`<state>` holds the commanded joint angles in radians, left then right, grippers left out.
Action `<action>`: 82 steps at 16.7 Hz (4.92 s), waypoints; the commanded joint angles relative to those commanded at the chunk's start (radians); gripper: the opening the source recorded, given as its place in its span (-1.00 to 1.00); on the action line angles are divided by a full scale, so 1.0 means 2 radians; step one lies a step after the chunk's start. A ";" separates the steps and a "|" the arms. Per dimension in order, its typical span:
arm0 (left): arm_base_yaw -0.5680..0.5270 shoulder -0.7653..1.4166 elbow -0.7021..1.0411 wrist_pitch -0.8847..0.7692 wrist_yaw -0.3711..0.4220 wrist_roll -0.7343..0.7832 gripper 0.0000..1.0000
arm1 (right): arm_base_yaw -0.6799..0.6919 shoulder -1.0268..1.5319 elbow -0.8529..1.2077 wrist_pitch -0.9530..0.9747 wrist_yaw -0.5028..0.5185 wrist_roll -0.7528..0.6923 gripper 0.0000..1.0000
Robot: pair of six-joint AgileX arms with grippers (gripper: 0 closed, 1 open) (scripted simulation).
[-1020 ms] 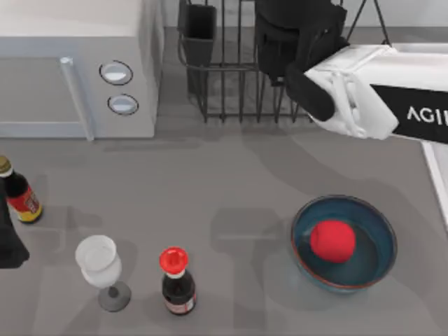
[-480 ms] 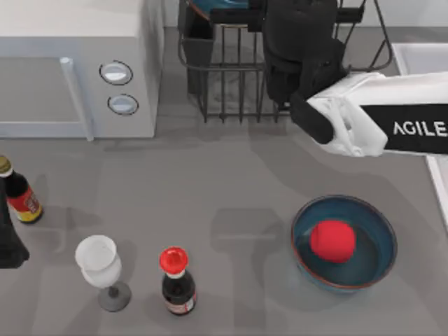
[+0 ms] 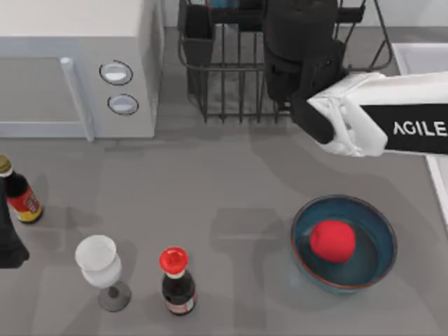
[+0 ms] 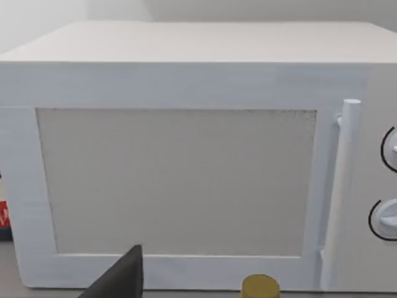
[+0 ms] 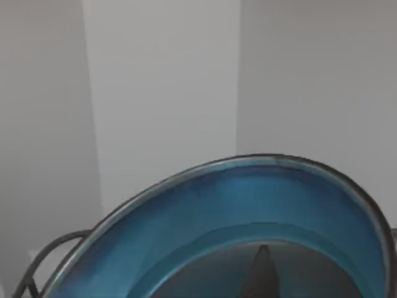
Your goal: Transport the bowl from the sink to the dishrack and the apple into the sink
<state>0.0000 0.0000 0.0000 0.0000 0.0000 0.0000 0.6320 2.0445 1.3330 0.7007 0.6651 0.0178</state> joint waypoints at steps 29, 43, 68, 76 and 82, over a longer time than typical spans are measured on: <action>0.000 0.000 0.000 0.000 0.000 0.000 1.00 | -0.183 -0.590 -0.432 -0.164 -0.256 0.005 1.00; 0.000 0.000 0.000 0.000 0.000 0.000 1.00 | -0.316 -1.022 -0.667 -0.350 -0.333 -0.009 1.00; 0.000 0.000 0.000 0.000 0.000 0.000 1.00 | -0.316 -1.022 -0.666 -0.350 -0.333 -0.009 1.00; 0.000 0.000 0.000 0.000 0.000 0.000 1.00 | -0.261 -0.874 -0.537 -0.454 -0.329 0.053 1.00; 0.000 0.000 0.000 0.000 0.000 0.000 1.00 | -0.163 -0.588 -0.325 -0.625 -0.331 0.151 1.00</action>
<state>0.0000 0.0000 0.0000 0.0000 0.0000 0.0000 0.3069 0.8693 0.6839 -0.5483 0.0032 0.3202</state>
